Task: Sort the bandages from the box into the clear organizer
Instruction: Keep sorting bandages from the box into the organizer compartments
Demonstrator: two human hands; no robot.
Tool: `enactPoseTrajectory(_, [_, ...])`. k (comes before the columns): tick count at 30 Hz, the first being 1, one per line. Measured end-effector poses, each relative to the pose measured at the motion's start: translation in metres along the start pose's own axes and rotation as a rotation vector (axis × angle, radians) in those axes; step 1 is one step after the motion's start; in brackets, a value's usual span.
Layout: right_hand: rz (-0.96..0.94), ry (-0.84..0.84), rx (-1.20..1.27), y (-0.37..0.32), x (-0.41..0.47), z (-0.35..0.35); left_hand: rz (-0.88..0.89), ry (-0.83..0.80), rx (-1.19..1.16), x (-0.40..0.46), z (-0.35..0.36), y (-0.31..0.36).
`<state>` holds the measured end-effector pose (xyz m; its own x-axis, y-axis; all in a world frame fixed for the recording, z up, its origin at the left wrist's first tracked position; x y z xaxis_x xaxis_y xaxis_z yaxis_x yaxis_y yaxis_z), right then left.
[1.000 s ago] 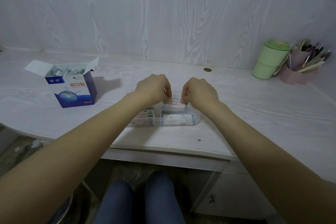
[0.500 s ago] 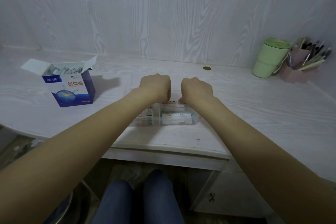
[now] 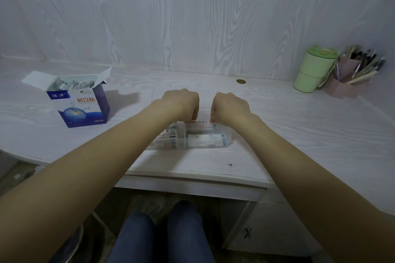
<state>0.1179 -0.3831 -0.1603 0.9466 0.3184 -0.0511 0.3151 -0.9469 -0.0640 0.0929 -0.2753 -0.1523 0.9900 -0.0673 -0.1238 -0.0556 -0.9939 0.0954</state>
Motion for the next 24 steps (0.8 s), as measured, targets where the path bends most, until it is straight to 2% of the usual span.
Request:
enactPoseTrajectory(12, [-0.026, -0.027, 0.001, 0.001, -0.001, -0.004, 0.023, 0.047, -0.081, -0.004, -0.001, -0.006])
enactPoseTrajectory(16, [-0.047, 0.001, 0.059, 0.001, -0.005, -0.016, 0.034, 0.179, -0.126, -0.012, -0.009, -0.011])
enactPoseTrajectory(19, [-0.097, 0.095, 0.14, -0.006, -0.012, -0.028, 0.018, 0.297, -0.185, -0.026, -0.019, -0.024])
enactPoseTrajectory(24, [-0.314, 0.254, 0.36, -0.047, -0.025, -0.042, -0.107, 0.543, -0.286, -0.068, -0.042, -0.075])
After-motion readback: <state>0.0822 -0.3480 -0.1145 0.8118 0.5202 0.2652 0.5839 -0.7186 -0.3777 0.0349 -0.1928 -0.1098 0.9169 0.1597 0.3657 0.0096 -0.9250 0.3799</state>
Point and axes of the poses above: each hand's wrist, its own x-axis towards the middle knuckle, its own z-axis out of the palm, y = z × x, the point moved 5 cm from there along x, towards the middle knuckle, and after that the axes turned 4 degrees about -x, right-handed, at the moved point
